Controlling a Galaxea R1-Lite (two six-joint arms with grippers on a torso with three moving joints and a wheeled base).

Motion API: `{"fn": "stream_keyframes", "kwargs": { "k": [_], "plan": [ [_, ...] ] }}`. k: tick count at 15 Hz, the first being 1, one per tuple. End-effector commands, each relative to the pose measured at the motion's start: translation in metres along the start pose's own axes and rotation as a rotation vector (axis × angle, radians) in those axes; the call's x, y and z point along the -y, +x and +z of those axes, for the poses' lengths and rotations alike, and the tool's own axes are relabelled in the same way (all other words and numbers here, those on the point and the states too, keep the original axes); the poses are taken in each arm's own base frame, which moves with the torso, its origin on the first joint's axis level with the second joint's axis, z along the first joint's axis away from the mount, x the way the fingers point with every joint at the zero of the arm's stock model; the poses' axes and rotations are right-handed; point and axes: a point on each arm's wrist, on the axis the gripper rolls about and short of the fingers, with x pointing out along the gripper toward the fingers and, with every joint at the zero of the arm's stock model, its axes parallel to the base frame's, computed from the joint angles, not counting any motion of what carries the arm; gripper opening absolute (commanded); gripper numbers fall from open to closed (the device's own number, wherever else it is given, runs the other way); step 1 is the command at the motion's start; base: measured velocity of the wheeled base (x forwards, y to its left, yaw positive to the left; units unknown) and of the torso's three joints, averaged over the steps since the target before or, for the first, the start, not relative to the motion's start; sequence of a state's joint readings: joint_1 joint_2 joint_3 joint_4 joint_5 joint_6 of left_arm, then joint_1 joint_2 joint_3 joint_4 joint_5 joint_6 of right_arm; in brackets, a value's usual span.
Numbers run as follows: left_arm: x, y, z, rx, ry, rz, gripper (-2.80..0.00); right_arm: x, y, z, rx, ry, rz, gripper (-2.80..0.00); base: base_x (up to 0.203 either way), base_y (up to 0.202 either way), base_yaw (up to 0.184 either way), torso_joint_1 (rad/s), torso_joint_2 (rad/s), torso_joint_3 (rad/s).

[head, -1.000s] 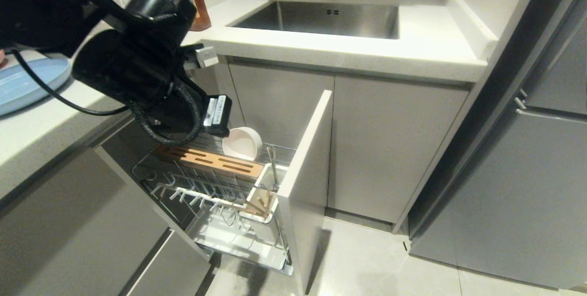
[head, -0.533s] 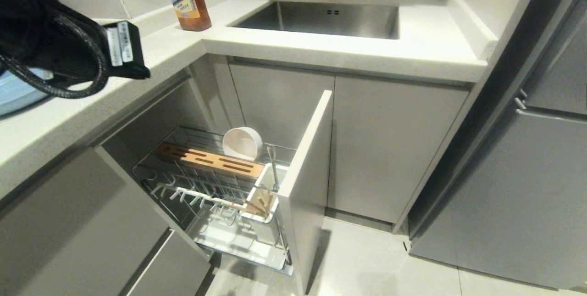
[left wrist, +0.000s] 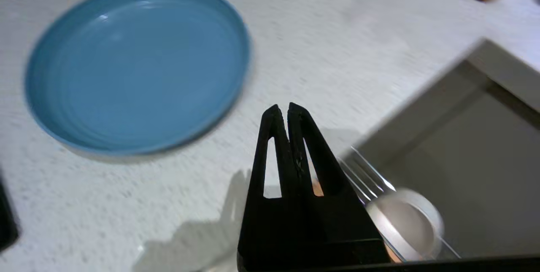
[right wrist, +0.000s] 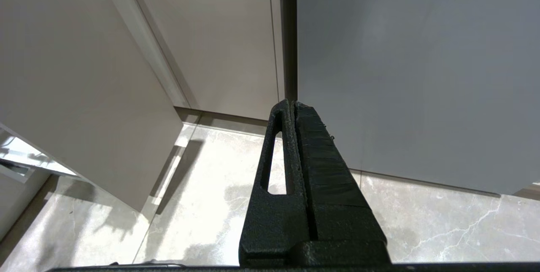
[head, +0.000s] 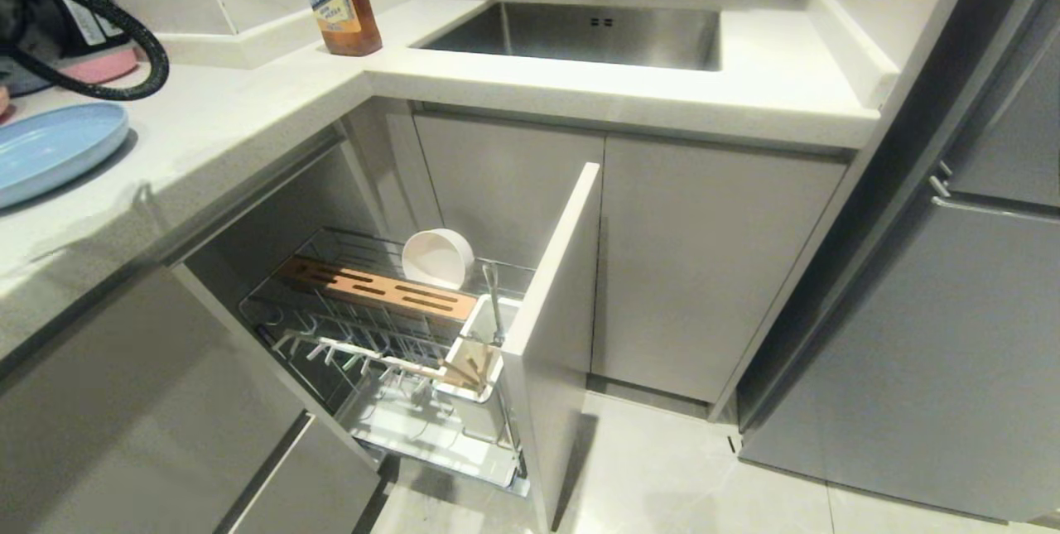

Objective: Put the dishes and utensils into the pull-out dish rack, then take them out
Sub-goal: Pick up the plate and place it in the cupboard

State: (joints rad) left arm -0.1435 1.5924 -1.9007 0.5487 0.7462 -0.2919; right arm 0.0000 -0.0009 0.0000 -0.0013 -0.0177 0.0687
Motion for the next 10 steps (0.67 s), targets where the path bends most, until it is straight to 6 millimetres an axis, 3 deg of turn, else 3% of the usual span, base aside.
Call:
{"fn": "stream_keyframes", "kwargs": {
  "k": [1,2,3,5,10],
  "plan": [
    [0.009,0.033,-0.012,-0.030,0.033,0.072,-2.80,0.000,0.000,0.000,-0.001,0.000,-0.001,-2.80,0.000,0.000,0.000,0.000,0.00,0.000],
    [0.012,0.048,-0.015,-0.028,0.048,0.103,-2.80,0.000,0.000,0.000,-0.001,0.000,-0.001,-2.80,0.000,0.000,0.000,0.000,0.00,0.000],
    [0.015,0.063,-0.019,-0.023,0.062,0.121,0.00,0.000,0.000,0.000,-0.001,0.000,-0.001,-2.80,0.000,0.000,0.000,0.000,0.00,0.000],
    [0.021,0.086,-0.025,-0.005,0.068,0.147,0.00,0.000,0.000,0.000,-0.001,0.000,-0.001,-2.80,0.000,0.000,0.000,0.000,0.00,0.000],
    [0.013,0.115,-0.028,0.016,0.119,0.230,0.00,0.000,0.000,0.000,-0.001,0.000,0.001,-2.80,0.000,0.000,0.000,0.000,0.00,0.000]
  ]
}}
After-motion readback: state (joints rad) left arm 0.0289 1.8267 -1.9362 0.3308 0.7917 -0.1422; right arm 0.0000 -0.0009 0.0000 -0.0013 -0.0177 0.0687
